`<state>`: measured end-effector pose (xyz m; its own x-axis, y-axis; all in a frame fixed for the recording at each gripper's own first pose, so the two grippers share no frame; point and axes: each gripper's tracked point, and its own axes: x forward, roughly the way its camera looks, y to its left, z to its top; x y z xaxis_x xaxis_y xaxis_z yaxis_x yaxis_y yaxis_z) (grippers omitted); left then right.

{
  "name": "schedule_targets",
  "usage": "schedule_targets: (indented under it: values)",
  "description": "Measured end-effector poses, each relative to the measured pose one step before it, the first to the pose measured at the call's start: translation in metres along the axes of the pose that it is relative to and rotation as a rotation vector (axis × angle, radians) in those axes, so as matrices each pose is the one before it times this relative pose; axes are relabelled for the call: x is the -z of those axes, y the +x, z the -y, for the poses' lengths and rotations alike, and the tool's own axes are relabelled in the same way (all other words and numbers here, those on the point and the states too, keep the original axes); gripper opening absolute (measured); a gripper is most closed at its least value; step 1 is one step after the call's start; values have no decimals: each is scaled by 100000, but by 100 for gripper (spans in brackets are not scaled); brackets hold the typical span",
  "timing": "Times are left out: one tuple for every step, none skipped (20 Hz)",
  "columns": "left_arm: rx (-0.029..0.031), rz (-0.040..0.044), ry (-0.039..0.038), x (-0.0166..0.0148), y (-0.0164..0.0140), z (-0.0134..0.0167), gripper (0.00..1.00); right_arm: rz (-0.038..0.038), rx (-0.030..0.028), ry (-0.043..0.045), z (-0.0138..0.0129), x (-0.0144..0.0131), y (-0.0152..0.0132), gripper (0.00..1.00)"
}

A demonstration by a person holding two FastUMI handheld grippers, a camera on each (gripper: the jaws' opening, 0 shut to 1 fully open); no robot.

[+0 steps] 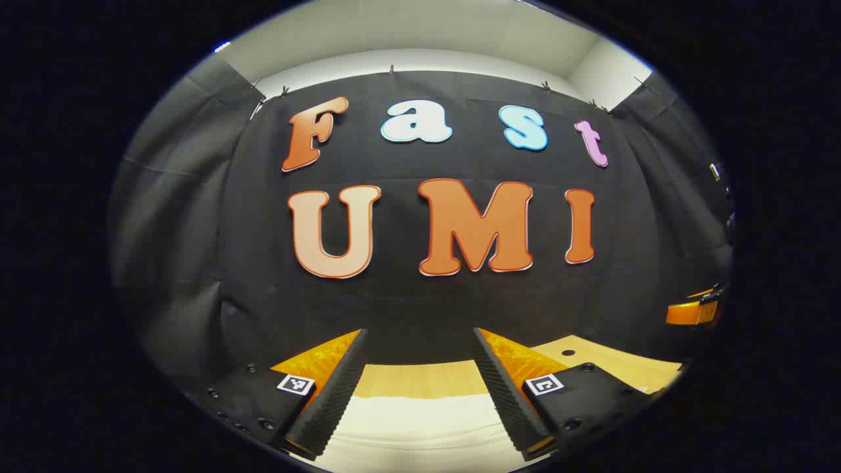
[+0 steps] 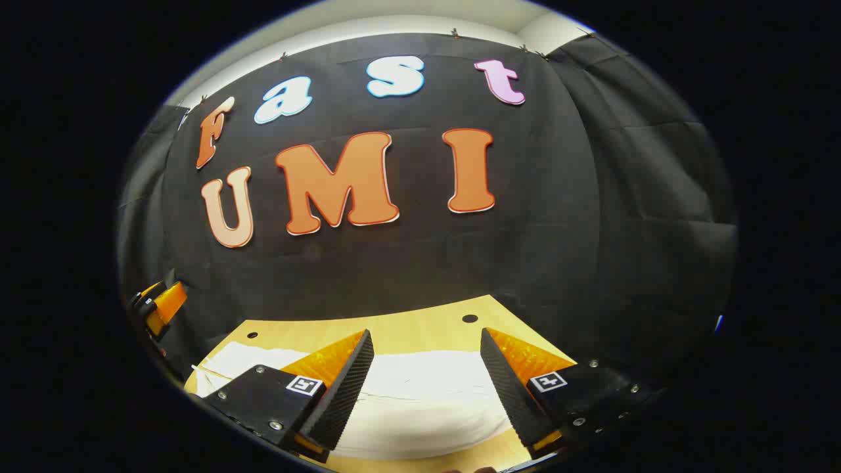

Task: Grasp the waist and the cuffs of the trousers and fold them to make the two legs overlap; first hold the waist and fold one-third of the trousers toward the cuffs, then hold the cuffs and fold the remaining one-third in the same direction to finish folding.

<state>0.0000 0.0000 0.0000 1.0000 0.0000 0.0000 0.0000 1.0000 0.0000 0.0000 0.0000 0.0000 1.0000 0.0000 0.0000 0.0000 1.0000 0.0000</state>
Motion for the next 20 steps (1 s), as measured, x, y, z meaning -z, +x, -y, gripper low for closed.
schedule_targets:
  values:
    - [38, -2209, -70, 528, -110, -1292, 99, 539, -718, -1749, -1224, -98, -137, 99]
    - [-972, -1573, -389, 573, -211, -1411, 99, 387, -279, -1269, -880, -213, -28, 99]
    - [-1384, -814, -639, 270, -348, -1409, 99, 26, 85, -571, -674, -140, -3, 99]
    - [-1386, -473, -754, 147, -203, -1176, 100, -362, 219, -214, -525, -115, 86, 99]
    - [-1640, -642, -406, 145, -79, -1012, 100, -358, 21, -145, -440, -19, 105, 99]
    - [-1190, -775, 231, -15, 13, -774, 100, -584, -1021, -4, -496, -21, 201, 99]
    - [-1053, 87, 488, -124, -226, -678, 100, -1206, -2373, 194, -686, 74, 211, 99]
    - [-923, 408, 522, 7, 25, -376, 100, -1166, -2175, 298, -429, 172, 100, 99]
    - [-913, 292, 219, -221, 106, -283, 100, -512, -1588, 292, -166, -40, 170, 99]
    - [-1832, 94, -183, -73, 66, -521, 100, -4, -1433, -140, -453, -403, 390, 99]
    - [-2507, 45, -874, -219, 311, -523, 100, 609, -897, -906, -98, -349, 401, 99]
    - [-1794, -615, -1454, 338, -8, 26, 100, 726, -23, -1265, 389, -261, 389, 98]
    - [-837, -783, -1716, 107, 119, 141, 100, 620, 197, -1047, 388, -266, 385, 99]
    - [-572, -520, -1305, 23, 115, 76, 100, 125, -1114, -406, 253, -218, 225, 99]
    - [-1151, -281, -750, -129, 258, -69, 100, -970, -1441, 411, 104, 12, 233, 99]
    - [-948, 86, -111, 21, 282, 90, 100, -404, -1434, 437, 224, -71, 151, 99]
    - [-1227, 111, 662, -60, 226, -98, 100, 461, -203, 207, 615, -255, 136, 99]
    - [-1529, -50, 1122, 105, 98, -69, 99, 214, 114, 8, 541, -57, 123, 99]
    - [-1091, -368, 1263, -26, 175, -17, 100, -907, -549, 97, 495, 387, 100, 99]
    - [-134, 239, 1187, 16, 122, 263, 100, -432, -348, 347, 437, 159, -28, 99]
